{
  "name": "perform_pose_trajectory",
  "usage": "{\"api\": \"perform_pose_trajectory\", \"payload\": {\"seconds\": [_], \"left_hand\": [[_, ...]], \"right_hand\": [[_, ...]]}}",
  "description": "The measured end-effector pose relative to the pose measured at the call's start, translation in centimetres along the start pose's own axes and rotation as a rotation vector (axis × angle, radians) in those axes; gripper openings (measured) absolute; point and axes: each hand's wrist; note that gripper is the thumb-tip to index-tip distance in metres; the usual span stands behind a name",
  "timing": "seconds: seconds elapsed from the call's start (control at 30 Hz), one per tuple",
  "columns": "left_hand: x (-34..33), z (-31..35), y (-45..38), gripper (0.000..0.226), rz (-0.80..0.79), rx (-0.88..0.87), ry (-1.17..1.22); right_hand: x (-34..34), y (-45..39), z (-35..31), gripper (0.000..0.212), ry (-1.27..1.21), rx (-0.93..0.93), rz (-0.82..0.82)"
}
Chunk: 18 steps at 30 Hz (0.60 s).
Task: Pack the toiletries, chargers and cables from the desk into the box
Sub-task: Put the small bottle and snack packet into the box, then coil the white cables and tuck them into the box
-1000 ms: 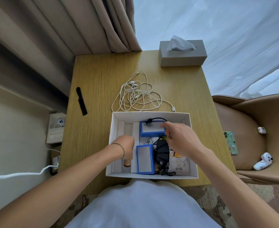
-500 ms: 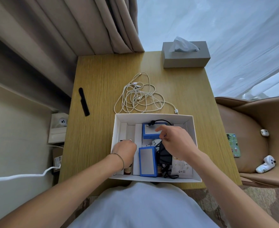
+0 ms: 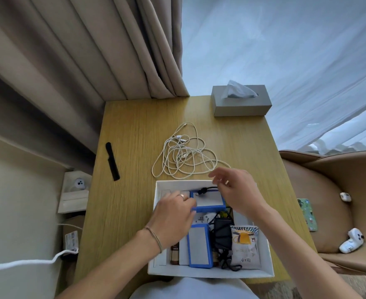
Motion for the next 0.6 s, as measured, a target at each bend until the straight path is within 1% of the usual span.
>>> {"api": "perform_pose_trajectory", "payload": {"seconds": [0.07, 0.1, 0.2, 0.33, 0.47, 0.53, 0.6], "left_hand": [[2.3, -1.1, -1.5, 0.019, 0.138, -0.015, 0.084], [3.2, -1.9, -2.3, 0.018, 0.177, -0.005, 0.107], [4.8, -4.1, -4.6, 0.017, 0.206, 0.071, 0.159], [4.7, -6.7, -7.0, 0.018, 0.14, 0.151, 0.196], [3.7, -8.3, -8.6, 0.015, 0.052, 0.218, 0.252], [3.1, -8.8, -9.3, 0.014, 0.0, 0.245, 0.285], [2.5, -9.1, -9.9, 0.014, -0.046, 0.273, 0.318]], "right_hand": [[0.6, -1.0, -0.6, 0.027, -0.02, 0.01, 0.013], [0.7, -1.4, -0.8, 0.027, -0.038, 0.012, 0.015], [1.1, -2.9, -1.3, 0.028, -0.054, 0.007, 0.012], [1.2, -5.7, -0.9, 0.027, -0.069, -0.02, 0.006], [0.7, -9.1, 0.6, 0.026, -0.054, -0.094, -0.029], [0.1, -10.9, 1.5, 0.027, -0.017, -0.137, -0.104], [-0.9, -12.4, 2.3, 0.027, 0.023, -0.197, -0.239]]}}
Point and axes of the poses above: each hand's wrist, its own y-axis away from the middle knuckle, its own x-axis out of the back of the hand, z = x × y, and after that the axes turned 8 degrees about -y, right-handed
